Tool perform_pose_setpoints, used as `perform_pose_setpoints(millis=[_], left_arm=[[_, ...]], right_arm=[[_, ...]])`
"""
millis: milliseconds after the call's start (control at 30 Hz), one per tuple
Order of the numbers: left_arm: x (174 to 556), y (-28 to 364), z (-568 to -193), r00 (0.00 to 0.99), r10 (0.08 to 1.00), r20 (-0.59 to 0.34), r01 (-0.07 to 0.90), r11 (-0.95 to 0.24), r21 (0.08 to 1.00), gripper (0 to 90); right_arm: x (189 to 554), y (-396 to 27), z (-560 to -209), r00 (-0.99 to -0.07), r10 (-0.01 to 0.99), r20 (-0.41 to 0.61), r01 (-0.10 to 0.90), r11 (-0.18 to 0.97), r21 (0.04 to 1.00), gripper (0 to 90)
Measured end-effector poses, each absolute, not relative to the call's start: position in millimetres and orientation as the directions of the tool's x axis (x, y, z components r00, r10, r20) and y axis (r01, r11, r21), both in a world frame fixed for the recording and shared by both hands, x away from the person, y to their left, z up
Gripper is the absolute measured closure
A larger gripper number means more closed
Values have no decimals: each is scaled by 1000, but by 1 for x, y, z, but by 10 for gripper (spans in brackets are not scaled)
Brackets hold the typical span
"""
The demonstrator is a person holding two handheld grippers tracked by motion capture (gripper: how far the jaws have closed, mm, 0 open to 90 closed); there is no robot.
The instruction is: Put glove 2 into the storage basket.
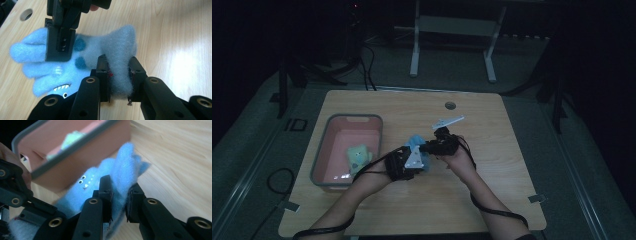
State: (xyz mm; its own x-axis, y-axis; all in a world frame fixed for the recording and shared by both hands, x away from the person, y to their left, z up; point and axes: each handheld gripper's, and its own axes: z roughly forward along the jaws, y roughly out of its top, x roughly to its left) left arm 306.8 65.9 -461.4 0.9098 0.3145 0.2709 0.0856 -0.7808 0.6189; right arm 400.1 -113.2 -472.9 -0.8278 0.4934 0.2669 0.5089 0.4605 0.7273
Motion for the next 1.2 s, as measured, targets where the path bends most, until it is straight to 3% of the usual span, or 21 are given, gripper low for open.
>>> perform_pose_setpoints(millis=[667,1200], left_arm=[[288,156,-440,848,454,274,199,-752,628,762],[280,217,-460,824,520,224,310,-746,590,762]], right_arm=[[403,-8,-444,-888,376,264,435,507,744,780],[402,67,-463,-906,317,280,416,557,719,780]])
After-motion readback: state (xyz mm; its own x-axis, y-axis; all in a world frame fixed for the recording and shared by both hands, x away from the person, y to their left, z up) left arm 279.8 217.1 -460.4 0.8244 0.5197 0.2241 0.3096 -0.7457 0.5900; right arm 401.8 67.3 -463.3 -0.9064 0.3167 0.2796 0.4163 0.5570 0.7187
